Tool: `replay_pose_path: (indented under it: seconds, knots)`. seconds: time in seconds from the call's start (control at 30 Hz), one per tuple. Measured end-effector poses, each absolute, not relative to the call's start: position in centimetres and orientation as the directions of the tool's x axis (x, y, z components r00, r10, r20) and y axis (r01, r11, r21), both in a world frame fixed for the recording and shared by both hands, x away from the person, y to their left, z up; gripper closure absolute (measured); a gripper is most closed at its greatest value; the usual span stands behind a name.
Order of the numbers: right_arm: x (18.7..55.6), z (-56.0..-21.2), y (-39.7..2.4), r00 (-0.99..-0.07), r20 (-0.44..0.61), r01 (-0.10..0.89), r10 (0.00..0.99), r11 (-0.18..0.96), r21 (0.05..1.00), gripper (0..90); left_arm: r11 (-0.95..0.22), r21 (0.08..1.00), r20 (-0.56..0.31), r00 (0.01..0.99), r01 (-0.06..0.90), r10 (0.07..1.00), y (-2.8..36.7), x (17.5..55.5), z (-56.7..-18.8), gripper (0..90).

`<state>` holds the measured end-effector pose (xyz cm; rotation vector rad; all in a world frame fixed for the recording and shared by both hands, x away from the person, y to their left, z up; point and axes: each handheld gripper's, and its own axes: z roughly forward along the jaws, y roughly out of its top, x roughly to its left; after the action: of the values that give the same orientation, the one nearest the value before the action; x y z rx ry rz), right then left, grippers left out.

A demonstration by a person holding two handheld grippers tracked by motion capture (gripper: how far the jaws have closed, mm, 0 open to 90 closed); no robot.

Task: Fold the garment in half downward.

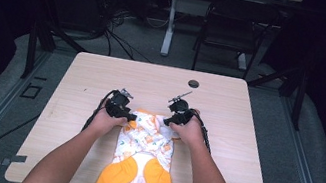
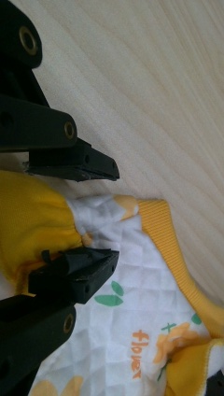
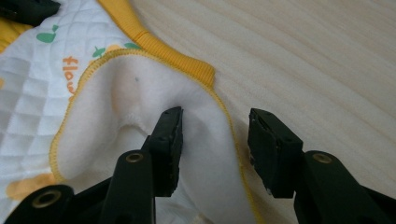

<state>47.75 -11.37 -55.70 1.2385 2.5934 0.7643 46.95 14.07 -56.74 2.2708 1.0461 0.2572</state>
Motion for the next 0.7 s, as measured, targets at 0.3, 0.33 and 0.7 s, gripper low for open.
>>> replay_pose_path:
  seconds: [0.3, 0.33, 0.7]
  knots:
    - [47.33, -56.19, -11.88, -0.644, 0.133, 0.685, 0.754, 0.489, 0.541, 72.7, -0.504, 0.611, -0.084, 0.684, 0.610, 0.725, 13.95, 46.76, -56.74, 67.4]
    - [47.29, -56.22, -11.98, -0.646, 0.140, 0.685, 0.750, 0.489, 0.540, 75.7, -0.506, 0.611, -0.087, 0.687, 0.609, 0.722, 13.98, 46.76, -56.74, 69.5]
    - [47.02, -56.14, -11.77, -0.656, 0.171, 0.692, 0.735, 0.496, 0.524, 86.3, -0.500, 0.602, -0.112, 0.687, 0.622, 0.718, 13.89, 46.71, -56.70, 83.6]
